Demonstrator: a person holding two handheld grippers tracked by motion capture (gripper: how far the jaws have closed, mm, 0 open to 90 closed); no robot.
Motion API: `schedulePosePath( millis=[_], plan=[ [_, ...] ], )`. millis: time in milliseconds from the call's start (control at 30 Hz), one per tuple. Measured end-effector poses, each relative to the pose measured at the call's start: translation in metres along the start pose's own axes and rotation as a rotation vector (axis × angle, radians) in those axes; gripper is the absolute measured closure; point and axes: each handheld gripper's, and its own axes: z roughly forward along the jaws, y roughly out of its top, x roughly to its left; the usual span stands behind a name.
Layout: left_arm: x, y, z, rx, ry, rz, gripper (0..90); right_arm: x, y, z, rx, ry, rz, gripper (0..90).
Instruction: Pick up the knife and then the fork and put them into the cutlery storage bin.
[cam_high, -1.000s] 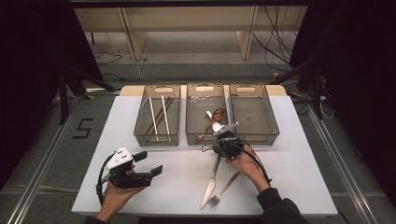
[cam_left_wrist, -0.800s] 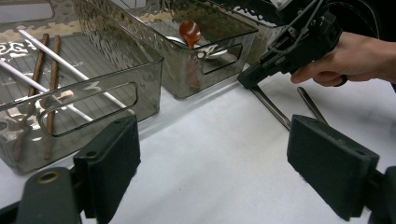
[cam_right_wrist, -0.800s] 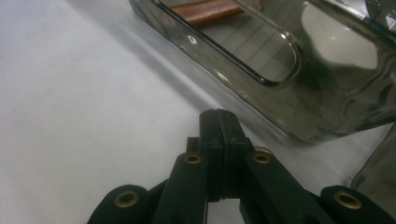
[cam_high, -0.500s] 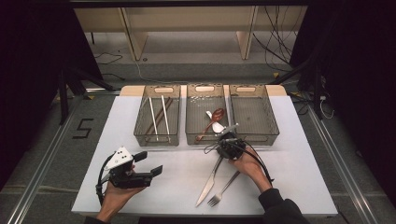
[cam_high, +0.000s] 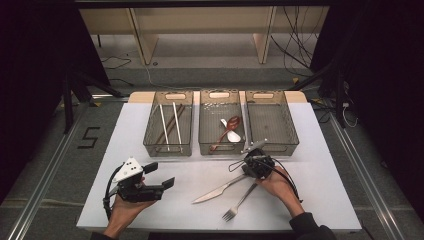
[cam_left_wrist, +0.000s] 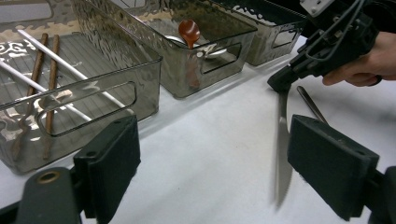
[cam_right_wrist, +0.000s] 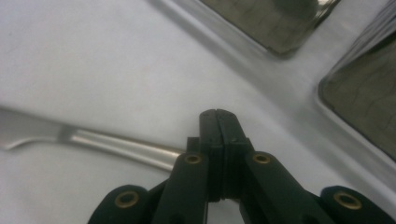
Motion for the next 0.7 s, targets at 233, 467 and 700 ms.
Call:
schedulePosePath(
  millis=[233,467,700],
  plan=[
    [0.0,0.0,0.0,-0.001,0.001,-0.001,16.8,0.005,-0.006,-0.009,0.014,0.007,-0.018,90.0],
    [-0.001,0.0,0.0,0.001,-0.001,0.003,16.8,0.011,-0.008,-0.016,0.039,0.005,-0.058,90.0],
    [-0.001,0.0,0.001,0.001,0.001,0.002,16.8,0.013,-0.005,-0.02,0.013,0.047,-0.12,85.0]
  ],
)
